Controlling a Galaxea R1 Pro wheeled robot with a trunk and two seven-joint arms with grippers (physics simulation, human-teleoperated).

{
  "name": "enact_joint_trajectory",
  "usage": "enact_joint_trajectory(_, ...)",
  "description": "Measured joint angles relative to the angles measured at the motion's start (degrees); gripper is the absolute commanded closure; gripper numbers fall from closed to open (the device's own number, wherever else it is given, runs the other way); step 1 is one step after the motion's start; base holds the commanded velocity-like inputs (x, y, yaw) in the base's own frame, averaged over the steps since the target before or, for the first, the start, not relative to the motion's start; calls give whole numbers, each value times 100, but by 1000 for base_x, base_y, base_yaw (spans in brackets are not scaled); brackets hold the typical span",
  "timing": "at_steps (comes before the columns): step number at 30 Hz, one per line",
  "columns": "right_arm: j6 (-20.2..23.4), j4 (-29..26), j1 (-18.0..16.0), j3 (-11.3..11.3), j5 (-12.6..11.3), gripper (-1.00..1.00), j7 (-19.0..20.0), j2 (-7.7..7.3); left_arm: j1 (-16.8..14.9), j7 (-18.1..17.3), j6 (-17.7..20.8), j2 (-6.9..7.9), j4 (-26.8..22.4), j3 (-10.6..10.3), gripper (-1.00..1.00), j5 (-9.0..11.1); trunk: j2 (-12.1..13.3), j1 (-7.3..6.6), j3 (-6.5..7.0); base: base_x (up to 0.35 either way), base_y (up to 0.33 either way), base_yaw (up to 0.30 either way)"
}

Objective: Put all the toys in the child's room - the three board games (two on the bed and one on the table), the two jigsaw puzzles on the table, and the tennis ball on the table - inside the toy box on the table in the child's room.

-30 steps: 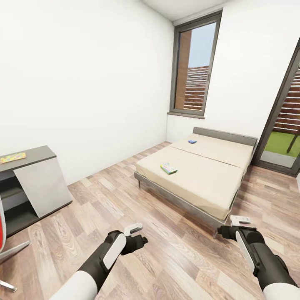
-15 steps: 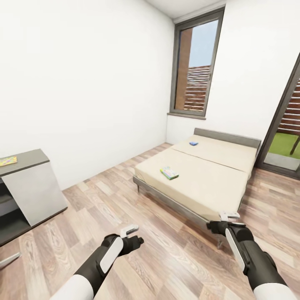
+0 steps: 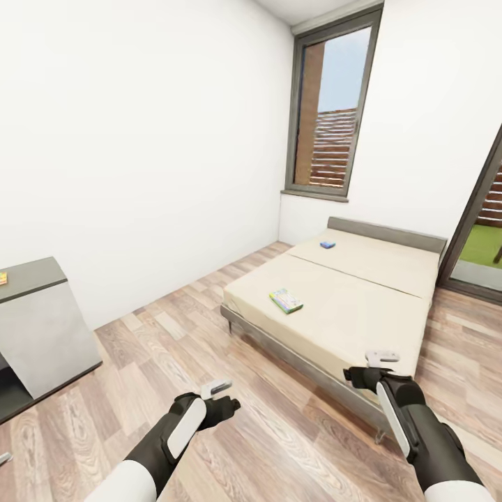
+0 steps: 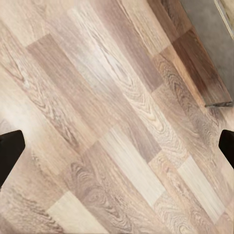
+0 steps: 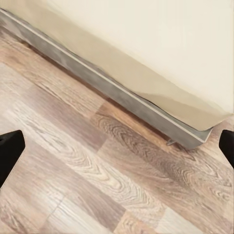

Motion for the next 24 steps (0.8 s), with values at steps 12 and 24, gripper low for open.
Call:
enact_joint_trajectory(12,338,623,-255,-49,-48,-100,1,-21,0,-1,-26,10,25,24,-100,-8,1,0,0,346,0,0)
enact_joint_trajectory(24,249,1427,-824,-205,-68,-100,34,-72,0,-1,-138,17,208,76,-100,2,0,0,0,347,0,0)
